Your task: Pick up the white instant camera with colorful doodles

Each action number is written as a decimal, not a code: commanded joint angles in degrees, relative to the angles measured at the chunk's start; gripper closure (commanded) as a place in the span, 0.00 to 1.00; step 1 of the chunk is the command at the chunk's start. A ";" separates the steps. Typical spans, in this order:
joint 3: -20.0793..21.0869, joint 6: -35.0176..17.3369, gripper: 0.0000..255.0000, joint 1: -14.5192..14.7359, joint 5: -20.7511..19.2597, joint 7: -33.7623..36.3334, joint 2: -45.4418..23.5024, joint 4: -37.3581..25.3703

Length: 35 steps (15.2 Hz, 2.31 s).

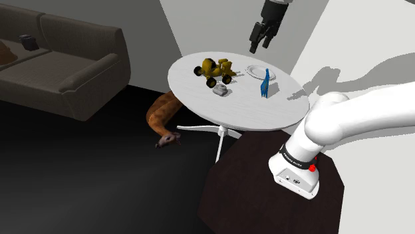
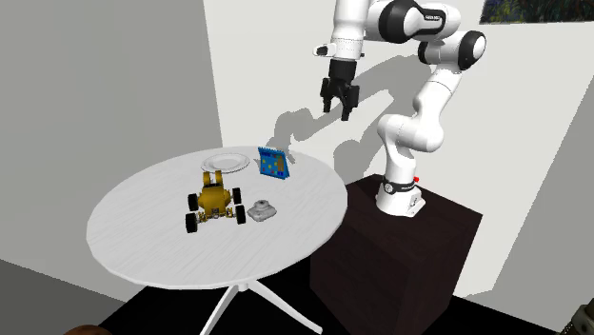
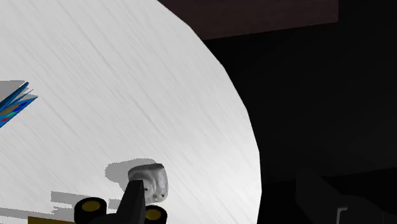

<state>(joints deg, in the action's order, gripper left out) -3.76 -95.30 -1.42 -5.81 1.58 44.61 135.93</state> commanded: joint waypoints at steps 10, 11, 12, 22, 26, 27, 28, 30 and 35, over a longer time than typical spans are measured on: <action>0.59 -12.98 0.00 -5.45 5.60 19.92 -18.54 -2.07; 0.48 -14.28 0.00 -5.97 6.23 21.91 -20.63 -2.54; 0.32 -15.56 0.00 -6.45 6.87 23.86 -22.72 -3.04; -2.66 -26.90 0.00 -10.58 14.96 40.46 -42.74 -9.05; -4.15 -30.78 0.00 -12.12 19.47 45.58 -50.18 -11.56; -4.49 -31.70 0.00 -12.54 20.73 46.73 -52.00 -12.17; -4.81 -32.61 0.00 -12.97 22.04 47.84 -53.79 -12.77; -5.37 -34.37 0.00 -13.88 24.80 49.92 -57.31 -13.94; -5.04 -36.89 0.00 -14.06 25.97 48.80 -59.49 -13.41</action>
<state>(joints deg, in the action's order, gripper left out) -8.88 -131.64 -15.44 19.84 50.59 -14.20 122.63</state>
